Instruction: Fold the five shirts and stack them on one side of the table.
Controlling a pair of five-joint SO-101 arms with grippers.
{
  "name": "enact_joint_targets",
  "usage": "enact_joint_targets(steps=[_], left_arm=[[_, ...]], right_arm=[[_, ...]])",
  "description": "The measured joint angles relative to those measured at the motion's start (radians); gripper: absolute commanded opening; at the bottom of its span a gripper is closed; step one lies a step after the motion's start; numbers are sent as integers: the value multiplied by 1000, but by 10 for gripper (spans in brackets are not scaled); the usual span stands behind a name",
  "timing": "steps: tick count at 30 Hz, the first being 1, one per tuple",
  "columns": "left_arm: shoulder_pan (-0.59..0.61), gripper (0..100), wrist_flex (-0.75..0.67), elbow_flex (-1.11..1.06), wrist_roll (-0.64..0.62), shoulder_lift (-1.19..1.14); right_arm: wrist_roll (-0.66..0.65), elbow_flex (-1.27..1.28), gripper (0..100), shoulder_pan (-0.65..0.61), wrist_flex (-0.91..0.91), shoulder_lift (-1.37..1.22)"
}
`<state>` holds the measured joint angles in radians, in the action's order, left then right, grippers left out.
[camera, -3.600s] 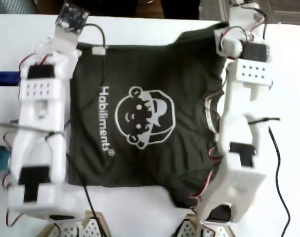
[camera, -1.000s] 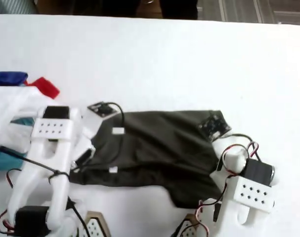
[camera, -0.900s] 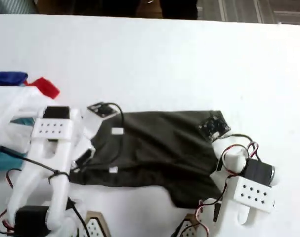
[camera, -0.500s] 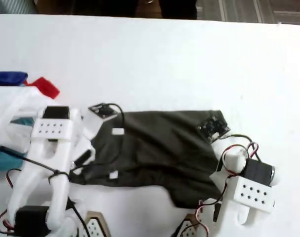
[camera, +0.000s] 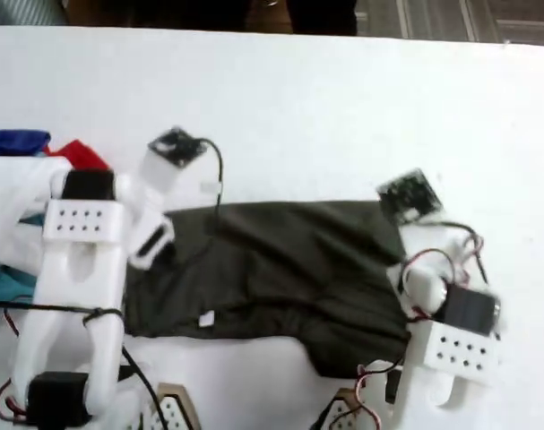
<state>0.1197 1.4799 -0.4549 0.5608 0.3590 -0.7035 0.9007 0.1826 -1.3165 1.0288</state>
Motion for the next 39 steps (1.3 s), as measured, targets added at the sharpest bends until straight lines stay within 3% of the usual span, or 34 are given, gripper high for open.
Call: enact_joint_targets(steps=[2, 7, 13, 22, 32, 39], left_arm=[[-8, 46, -68, 12, -32, -75], [-51, 25, -160, 86, -89, -381], [-48, 25, -158, 296, -121, -735], [-51, 25, 37, 701, -187, -1057], [-51, 25, 285, 1442, -204, -1453], [-51, 25, 292, 1811, -204, -1608]], right_arm=[[60, -3, 179, -83, 49, -75], [224, -38, 14, -215, 230, -356], [270, -195, 170, -230, 327, -723], [272, -511, 170, -199, 333, -1243], [273, -1198, 170, -147, 78, -1689], [273, -1731, 170, -144, -95, -2002]])
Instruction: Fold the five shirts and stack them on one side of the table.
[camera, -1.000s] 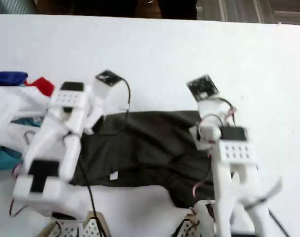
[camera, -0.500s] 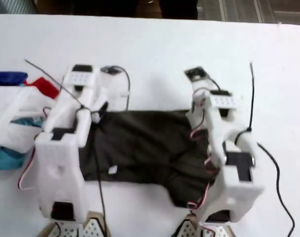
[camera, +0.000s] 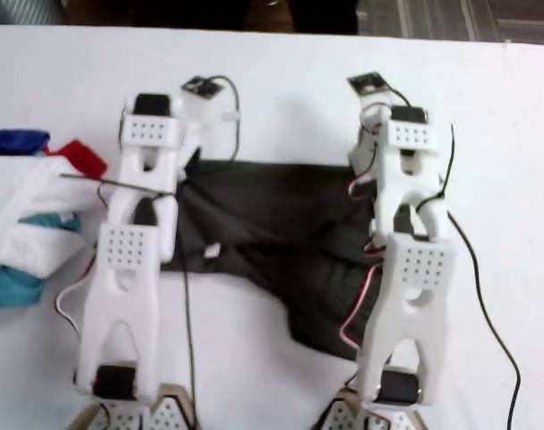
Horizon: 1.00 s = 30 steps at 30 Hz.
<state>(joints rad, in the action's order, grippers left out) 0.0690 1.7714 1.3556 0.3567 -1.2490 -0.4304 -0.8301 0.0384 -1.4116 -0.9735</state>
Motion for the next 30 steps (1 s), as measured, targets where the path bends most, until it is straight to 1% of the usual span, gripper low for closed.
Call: enact_joint_targets(steps=[2, 6, 8, 10, 13, 16, 19, 21, 25, 30], left_arm=[[0, 25, 0, 28, 2, -3], [2, 26, 0, 11, 2, 12], [2, 27, 0, -41, 2, 57], [6, 28, 0, -123, 2, 130], [12, 28, 0, -293, 2, 296], [15, 28, 0, -505, 12, 502], [15, 28, -3, -744, 58, 712], [23, 28, -34, -904, 86, 824], [63, 28, -193, -1195, 127, 937], [106, 28, -407, -1455, 155, 951]], right_arm=[[0, -140, 170, 0, -71, -74], [-2, -399, 170, 2, -242, -170], [-2, -506, 170, 9, -316, -183], [-2, -575, 170, 17, -333, -181], [-2, -580, 170, 37, -334, -175], [-2, -491, 170, 41, -334, -101], [-2, -334, 170, 41, -334, 52], [-3, -207, 170, 40, -334, 173], [-9, 91, 170, 11, -334, 439], [-64, 485, 171, -38, -302, 736]])
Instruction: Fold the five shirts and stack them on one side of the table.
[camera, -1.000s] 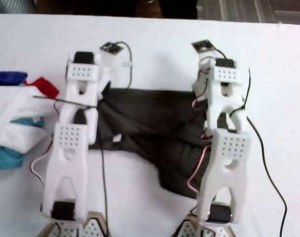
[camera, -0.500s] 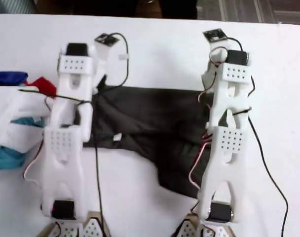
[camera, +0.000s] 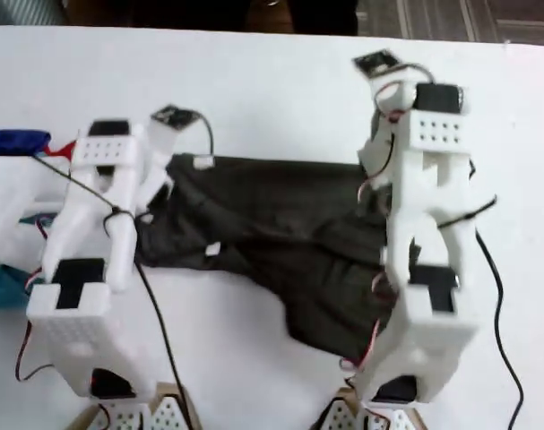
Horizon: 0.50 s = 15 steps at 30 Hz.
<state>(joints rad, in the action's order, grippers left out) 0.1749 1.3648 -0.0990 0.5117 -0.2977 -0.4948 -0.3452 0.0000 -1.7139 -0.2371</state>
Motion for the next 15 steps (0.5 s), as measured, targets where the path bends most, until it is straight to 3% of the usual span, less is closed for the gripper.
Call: enact_joint_targets(steps=[6, 15], left_arm=[[8, 28, -155, -173, 3, 8], [115, 28, -104, -218, 89, 35]], right_arm=[[-21, 427, 171, -2, 190, 227], [-21, 683, 172, -2, 278, 338]])
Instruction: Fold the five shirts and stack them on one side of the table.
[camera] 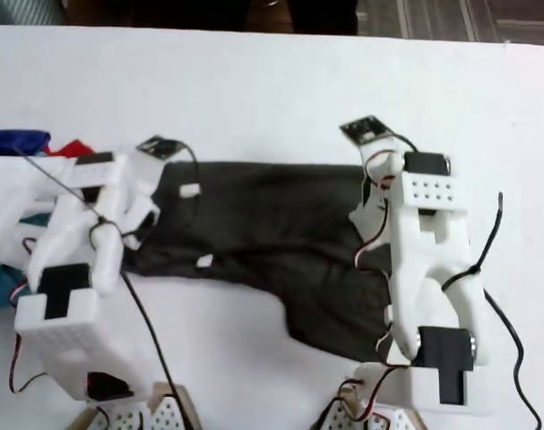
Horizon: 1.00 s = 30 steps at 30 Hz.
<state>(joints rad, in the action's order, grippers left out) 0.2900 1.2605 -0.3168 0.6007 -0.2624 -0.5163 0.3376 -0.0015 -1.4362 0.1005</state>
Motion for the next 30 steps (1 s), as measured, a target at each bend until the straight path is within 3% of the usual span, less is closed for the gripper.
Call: enact_joint_targets(steps=[8, 13, 20, 27, 30], left_arm=[[41, 28, 109, 35, 11, -2], [41, 28, 212, 166, -21, -2], [41, 28, 285, 238, -25, -2], [43, 28, 189, 38, -25, 121], [40, 28, 114, -86, -25, 221]], right_arm=[[-11, 54, 204, 2, 66, 2], [-114, 192, 232, -43, 109, 2], [-170, 313, 236, -98, 315, 2], [-170, 316, 224, -167, 404, 2], [-170, 316, 140, -189, 408, 2]])
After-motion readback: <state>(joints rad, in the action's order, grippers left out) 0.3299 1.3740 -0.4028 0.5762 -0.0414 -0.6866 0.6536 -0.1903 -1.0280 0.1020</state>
